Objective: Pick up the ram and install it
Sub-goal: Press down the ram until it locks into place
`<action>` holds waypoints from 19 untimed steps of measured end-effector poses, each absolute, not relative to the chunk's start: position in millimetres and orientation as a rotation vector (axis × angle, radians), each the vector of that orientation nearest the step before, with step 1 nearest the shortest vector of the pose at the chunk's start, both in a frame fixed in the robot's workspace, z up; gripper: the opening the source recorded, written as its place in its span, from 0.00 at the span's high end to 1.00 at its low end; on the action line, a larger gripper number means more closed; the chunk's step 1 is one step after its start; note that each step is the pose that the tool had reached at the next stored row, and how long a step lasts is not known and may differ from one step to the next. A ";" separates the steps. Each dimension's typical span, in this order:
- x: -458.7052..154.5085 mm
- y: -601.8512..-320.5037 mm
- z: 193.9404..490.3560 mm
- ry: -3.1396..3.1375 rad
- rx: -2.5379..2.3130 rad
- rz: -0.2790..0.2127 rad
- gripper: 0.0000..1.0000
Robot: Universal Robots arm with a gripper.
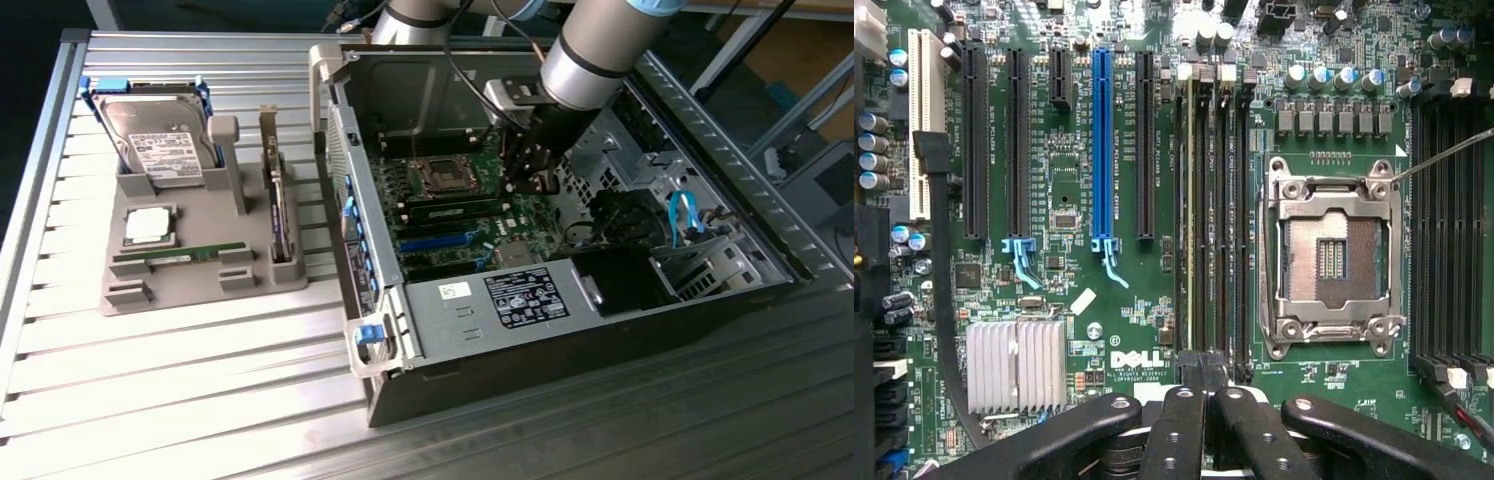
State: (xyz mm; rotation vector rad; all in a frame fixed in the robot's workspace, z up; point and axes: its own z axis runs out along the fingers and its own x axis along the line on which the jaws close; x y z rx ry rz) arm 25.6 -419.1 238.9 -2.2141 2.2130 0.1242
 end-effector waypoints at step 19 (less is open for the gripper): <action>25.4 -419.8 237.2 2.231 -2.232 0.100 0.89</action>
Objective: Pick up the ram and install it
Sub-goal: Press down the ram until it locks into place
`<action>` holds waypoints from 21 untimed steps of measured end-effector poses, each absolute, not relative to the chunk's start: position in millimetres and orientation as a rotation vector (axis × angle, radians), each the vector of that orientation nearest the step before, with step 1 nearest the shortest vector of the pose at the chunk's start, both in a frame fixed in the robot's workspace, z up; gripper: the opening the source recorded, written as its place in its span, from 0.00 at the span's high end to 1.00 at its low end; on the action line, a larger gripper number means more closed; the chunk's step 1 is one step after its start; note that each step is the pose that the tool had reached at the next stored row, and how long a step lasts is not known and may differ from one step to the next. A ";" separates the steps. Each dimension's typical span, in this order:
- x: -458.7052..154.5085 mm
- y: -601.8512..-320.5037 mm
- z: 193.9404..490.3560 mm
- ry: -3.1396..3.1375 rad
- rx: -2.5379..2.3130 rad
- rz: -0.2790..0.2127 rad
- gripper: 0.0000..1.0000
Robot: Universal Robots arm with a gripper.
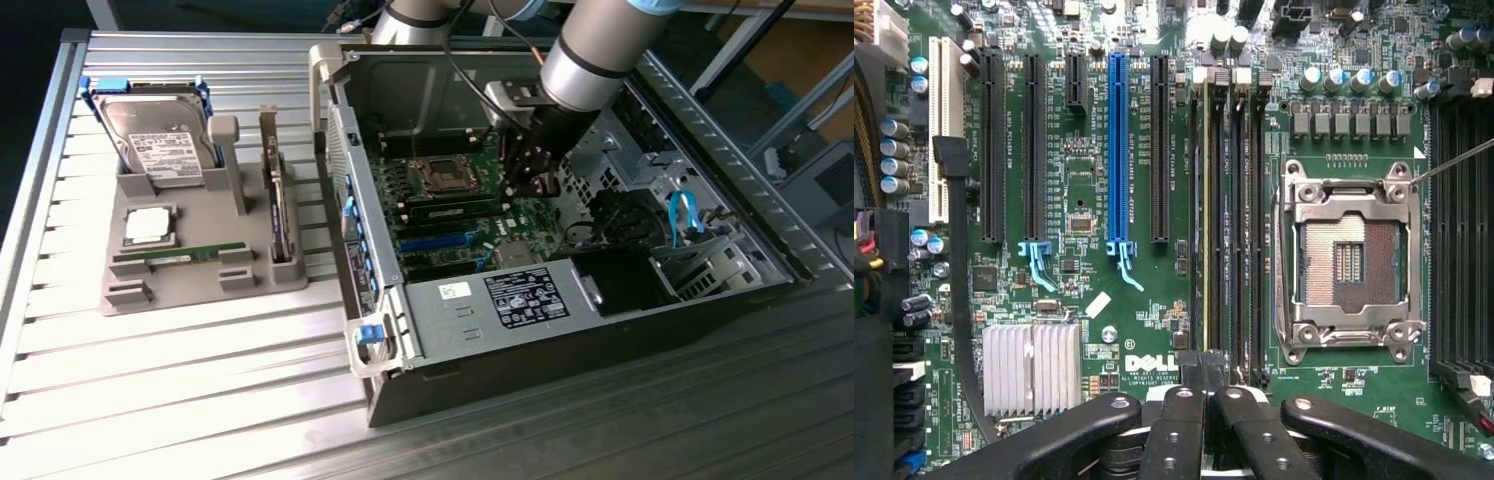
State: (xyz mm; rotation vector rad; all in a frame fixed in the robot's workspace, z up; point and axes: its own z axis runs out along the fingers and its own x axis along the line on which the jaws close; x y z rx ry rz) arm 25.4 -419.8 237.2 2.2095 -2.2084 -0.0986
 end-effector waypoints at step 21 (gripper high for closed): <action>25.1 -416.5 236.3 -2.219 2.228 -0.069 0.89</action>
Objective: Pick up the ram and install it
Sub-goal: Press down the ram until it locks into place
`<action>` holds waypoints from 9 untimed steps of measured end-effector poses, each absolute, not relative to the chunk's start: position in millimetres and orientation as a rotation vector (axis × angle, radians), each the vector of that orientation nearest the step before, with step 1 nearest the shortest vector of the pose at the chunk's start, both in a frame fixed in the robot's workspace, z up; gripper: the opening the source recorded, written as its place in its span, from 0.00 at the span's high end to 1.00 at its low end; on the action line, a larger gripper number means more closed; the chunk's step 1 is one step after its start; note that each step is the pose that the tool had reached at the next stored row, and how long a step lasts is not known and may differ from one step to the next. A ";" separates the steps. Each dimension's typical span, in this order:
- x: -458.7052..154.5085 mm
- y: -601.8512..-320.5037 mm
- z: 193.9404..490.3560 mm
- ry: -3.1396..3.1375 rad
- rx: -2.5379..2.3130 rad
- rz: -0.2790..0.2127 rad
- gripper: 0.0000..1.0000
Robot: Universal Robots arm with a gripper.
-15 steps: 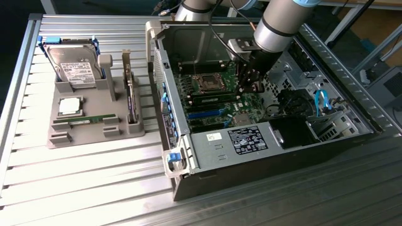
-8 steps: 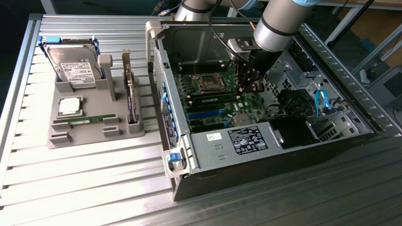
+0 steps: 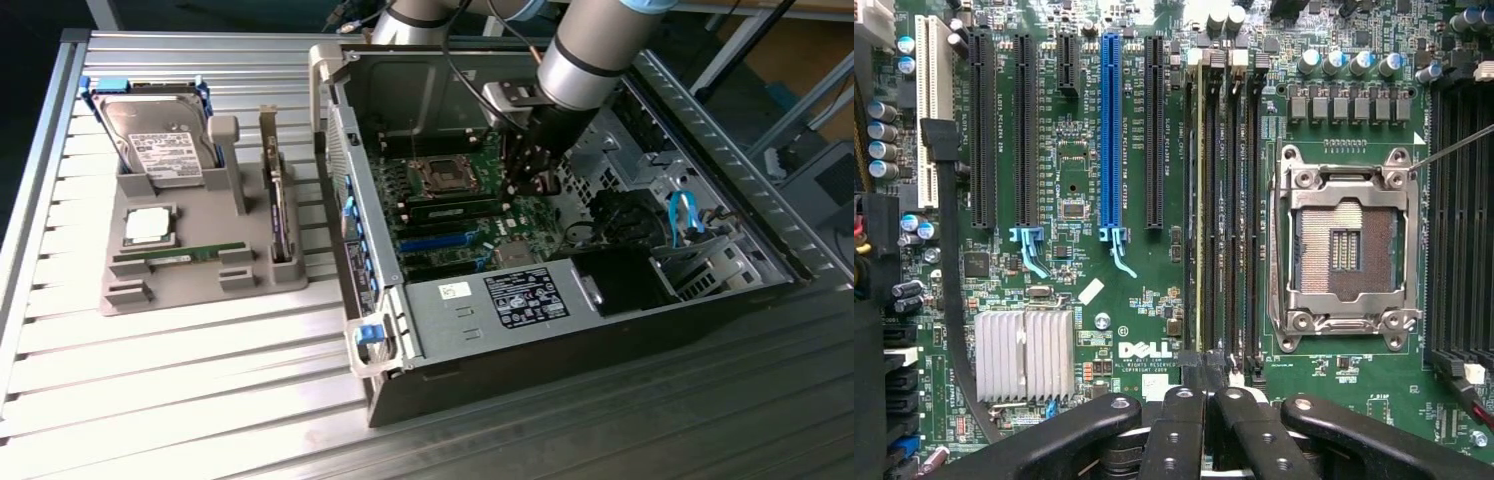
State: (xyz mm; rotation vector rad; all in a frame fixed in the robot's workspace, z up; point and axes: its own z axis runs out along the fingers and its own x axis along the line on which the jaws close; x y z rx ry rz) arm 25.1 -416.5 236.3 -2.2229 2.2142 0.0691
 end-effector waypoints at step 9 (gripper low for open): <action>25.1 -416.6 233.3 2.214 -2.222 0.068 0.89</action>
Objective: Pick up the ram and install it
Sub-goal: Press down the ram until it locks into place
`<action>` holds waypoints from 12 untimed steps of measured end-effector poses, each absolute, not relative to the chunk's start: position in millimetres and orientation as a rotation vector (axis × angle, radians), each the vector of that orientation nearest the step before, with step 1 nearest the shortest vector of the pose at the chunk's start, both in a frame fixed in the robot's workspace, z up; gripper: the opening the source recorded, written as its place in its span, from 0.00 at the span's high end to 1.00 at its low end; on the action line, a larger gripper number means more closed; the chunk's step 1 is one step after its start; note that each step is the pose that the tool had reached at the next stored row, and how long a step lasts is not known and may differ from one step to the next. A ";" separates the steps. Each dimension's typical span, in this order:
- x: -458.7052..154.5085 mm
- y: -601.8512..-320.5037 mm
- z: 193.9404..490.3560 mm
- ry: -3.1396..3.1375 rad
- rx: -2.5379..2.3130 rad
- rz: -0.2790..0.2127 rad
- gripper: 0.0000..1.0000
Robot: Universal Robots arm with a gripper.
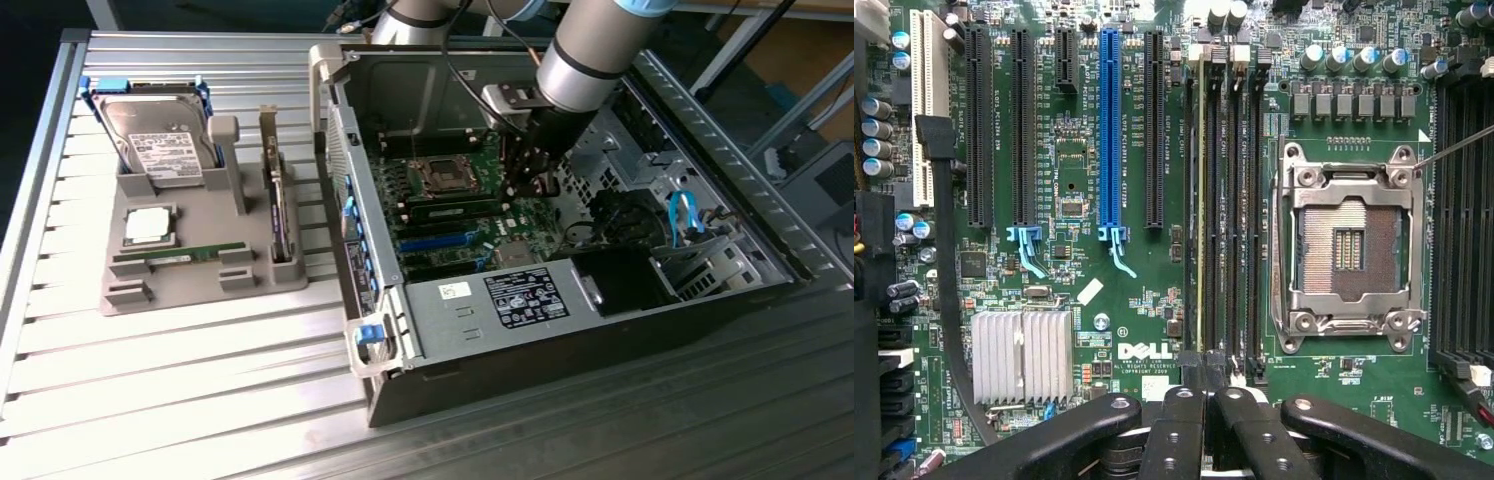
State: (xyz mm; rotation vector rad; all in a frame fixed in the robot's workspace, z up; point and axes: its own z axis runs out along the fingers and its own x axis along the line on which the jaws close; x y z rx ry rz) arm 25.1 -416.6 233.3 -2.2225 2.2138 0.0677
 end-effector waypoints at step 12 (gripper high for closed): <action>25.0 -416.7 231.6 2.213 -2.222 0.067 0.89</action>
